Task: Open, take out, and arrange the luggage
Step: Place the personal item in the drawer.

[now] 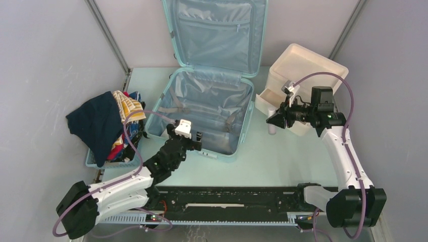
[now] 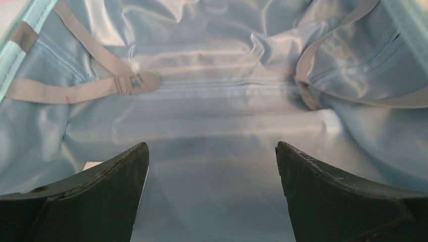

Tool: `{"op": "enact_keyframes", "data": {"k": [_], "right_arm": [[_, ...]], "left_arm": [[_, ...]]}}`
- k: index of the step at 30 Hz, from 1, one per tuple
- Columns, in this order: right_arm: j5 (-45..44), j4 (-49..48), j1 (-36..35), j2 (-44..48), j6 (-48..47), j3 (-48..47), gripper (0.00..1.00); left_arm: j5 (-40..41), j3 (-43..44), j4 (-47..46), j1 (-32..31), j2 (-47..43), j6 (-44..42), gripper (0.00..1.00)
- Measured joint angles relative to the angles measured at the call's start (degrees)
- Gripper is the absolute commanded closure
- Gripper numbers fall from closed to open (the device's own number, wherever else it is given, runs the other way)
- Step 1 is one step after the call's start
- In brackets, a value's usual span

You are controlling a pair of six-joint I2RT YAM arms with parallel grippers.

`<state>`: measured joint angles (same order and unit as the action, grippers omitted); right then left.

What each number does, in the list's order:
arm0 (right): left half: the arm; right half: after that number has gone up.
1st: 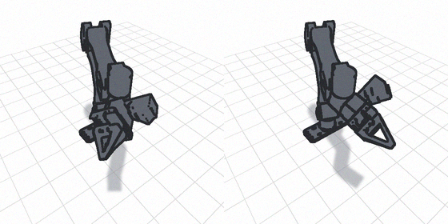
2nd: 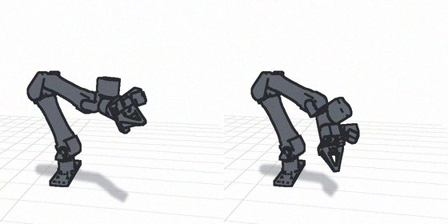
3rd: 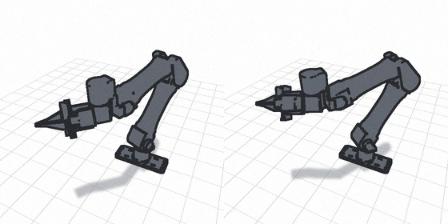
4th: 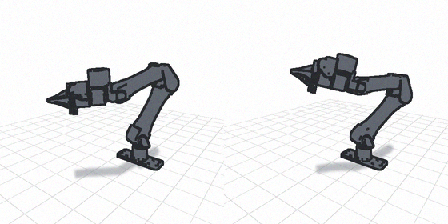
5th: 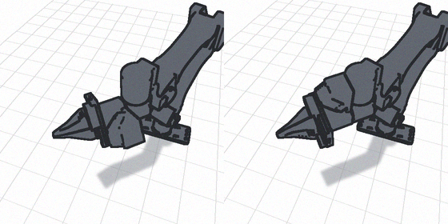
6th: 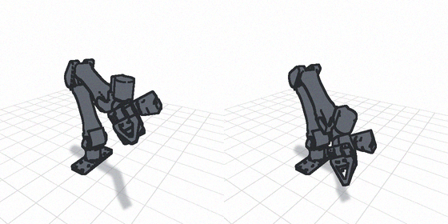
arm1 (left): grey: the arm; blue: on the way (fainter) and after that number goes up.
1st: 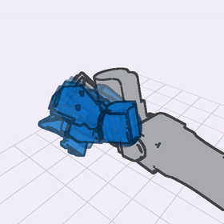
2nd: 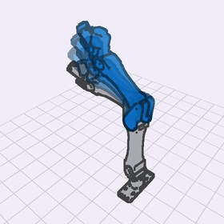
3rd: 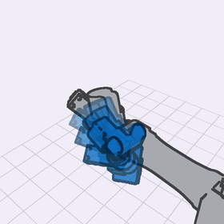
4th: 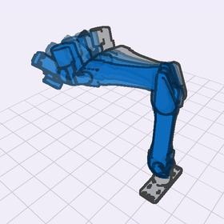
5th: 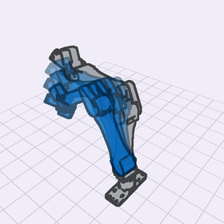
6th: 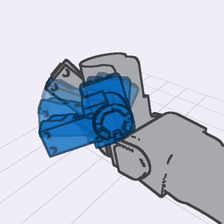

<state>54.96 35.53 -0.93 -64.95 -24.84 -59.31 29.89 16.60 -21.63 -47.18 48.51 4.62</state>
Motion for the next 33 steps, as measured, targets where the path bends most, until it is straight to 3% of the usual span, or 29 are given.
{"op": "enact_keyframes", "data": {"k": [11, 21, 33], "right_arm": [[-10.9, -0.4, 2.3, 0.1, -1.2, 0.0, 1.0], [-30.6, -5.2, -4.8, 1.0, -3.1, 0.0, 1.0], [-43.2, -10.4, -5.3, 1.0, -5.2, -0.1, 1.0]], "left_arm": [[0.0, 1.9, 2.6, 1.0, 3.9, 0.5, 0.0], [-0.1, 1.9, 2.4, 1.8, 0.5, 1.4, 0.0], [-0.2, 1.9, 1.4, 2.1, -0.2, 1.4, 0.0]]}}
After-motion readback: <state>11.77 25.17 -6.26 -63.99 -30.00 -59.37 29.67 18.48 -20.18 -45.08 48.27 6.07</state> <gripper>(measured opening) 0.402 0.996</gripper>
